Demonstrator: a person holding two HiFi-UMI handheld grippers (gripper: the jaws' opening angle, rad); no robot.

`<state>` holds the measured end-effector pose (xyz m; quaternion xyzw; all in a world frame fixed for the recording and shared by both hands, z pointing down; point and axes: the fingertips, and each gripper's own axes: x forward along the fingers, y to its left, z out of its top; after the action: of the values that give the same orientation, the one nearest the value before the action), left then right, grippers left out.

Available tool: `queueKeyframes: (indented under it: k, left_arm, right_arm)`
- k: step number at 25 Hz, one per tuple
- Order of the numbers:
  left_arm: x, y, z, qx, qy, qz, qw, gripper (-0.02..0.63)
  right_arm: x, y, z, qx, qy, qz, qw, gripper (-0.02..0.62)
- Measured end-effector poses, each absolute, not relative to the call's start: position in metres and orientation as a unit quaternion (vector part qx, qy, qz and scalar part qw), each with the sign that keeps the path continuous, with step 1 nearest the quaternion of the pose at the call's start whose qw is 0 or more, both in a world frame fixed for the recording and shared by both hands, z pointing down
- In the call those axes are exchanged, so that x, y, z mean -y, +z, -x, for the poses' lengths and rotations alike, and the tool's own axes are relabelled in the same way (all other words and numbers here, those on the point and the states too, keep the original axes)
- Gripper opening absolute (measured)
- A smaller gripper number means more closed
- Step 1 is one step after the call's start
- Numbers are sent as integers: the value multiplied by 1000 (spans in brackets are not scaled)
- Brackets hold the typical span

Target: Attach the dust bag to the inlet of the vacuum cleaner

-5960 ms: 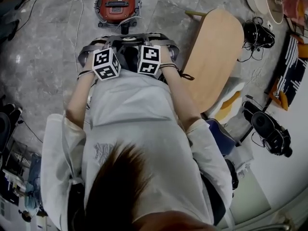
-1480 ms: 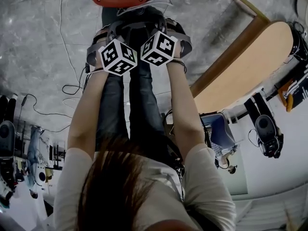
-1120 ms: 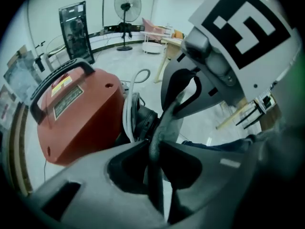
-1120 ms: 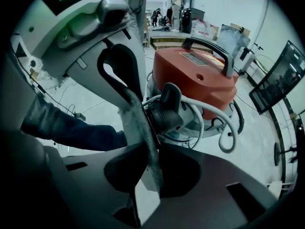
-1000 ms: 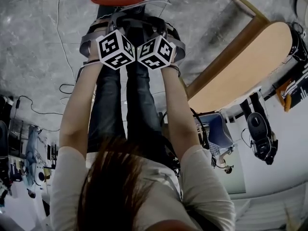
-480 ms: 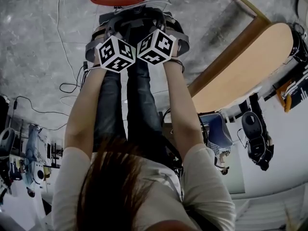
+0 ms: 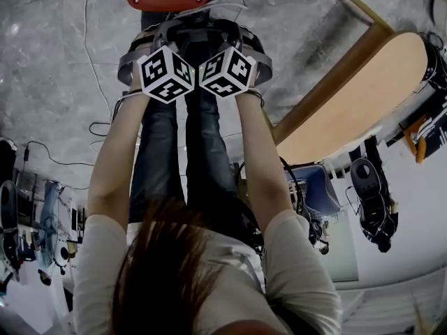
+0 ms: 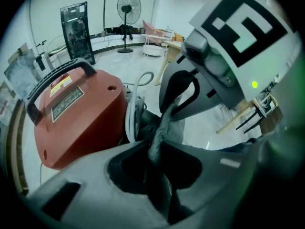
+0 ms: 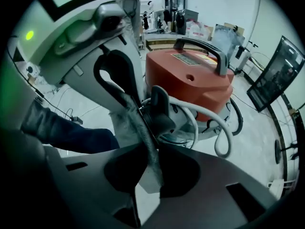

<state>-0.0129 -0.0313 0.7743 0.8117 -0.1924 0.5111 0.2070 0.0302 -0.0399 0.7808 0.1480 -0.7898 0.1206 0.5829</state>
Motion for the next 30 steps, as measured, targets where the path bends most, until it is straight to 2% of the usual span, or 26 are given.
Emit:
queueKeyframes:
  k: [5,9,14,21,26,30]
  left_arm:
    - [26,776,13,218,496,-811,221,64]
    - [25,778,14,200,499,-812,226,67]
    - [24,781,18,201,484,-804,282,85]
    - [20,786,23,197,494,-793,297,148]
    - [15,791,28,187,495,-789,313,175]
    - [15,790,26,175,501,-789,309,167]
  right_arm:
    - [43,781,-29,796,97,-110,587,69]
    - [38,779,-29,796,121,-149,574,64]
    - [35,780,-27,801,155,-162,556,81]
    - [32,781,-33,807,213,-117,538,191]
    - [26,785,-29,803,208,-104,549,178]
    - [25,784,-29,802,208,-105,550,168]
